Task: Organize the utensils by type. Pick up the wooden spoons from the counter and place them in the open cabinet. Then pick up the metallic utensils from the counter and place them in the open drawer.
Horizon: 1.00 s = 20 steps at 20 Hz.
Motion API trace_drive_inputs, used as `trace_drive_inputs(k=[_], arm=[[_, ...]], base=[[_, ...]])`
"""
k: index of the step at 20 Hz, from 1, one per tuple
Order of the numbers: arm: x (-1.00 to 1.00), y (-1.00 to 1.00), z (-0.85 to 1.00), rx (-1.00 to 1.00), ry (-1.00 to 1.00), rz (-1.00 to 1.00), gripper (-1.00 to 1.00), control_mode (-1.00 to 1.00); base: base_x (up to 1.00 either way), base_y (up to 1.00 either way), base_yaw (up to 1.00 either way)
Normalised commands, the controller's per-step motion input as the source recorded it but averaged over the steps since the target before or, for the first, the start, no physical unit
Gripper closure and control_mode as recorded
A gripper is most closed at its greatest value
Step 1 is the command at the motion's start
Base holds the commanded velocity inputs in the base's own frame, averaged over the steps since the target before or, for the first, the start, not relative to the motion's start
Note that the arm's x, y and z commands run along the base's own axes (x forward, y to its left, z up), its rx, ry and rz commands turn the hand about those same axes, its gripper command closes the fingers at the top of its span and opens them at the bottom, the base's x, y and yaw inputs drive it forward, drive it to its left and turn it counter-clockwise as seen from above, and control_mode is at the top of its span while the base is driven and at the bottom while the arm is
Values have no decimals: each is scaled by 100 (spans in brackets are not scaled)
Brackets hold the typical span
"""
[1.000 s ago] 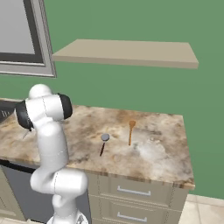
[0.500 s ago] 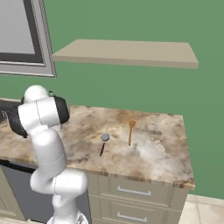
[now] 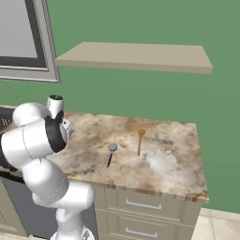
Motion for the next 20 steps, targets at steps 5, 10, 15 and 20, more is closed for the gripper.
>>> trace_drive_inputs(k=[5,10,15,20], arm=[[-8,0,34,-9,0,0,100,-100],[-2,0,6,-3,0,0,100,-100],[0,0,0,0,0,0,100,-100],[-7,0,0,0,-2,0,100,100]], base=[[0,0,0],[0,0,0],[0,0,0],[-38,-3,2]])
